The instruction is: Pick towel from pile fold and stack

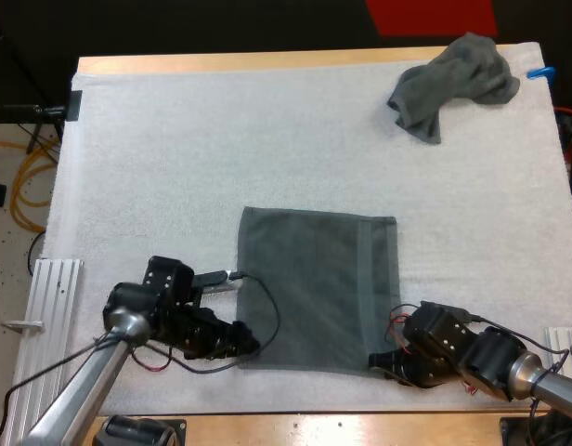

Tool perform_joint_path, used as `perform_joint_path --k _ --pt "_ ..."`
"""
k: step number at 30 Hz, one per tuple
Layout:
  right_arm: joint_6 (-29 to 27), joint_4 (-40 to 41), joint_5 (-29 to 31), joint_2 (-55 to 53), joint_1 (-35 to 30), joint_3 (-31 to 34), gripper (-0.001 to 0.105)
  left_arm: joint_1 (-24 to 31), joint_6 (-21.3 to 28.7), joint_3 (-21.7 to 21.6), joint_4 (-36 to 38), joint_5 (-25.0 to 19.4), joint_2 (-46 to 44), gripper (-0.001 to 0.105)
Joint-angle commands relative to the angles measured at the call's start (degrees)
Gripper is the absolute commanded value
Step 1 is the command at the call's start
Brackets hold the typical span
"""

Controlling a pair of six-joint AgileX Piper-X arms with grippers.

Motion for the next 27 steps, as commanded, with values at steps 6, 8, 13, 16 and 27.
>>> perform_joint_path --k 6,8,13,16,27 --pt "-0.5 0.9 -0.1 -0.5 0.1 0.2 0.0 -0.3 1.3 -0.1 -2.3 3.7 6.7 0.068" --pt "-0.5 0.9 -0.1 -0.5 0.1 0.2 0.0 -0.3 1.6 -0.1 -2.8 6.1 8.1 0.067" --pt "-0.5 0.9 -0.1 -0.5 0.1 0.2 0.0 -1.1 1.6 -0.1 -3.6 7.1 12.2 0.067" --pt "-0.5 0.9 -0.1 -0.5 0.1 0.2 0.0 -3.6 1.6 -0.1 -4.5 7.0 14.6 0.067" --pt "-0.5 0.9 -0.2 -0.5 0.1 0.2 0.0 -10.1 -0.1 -0.2 -6.5 2.4 15.7 0.041"
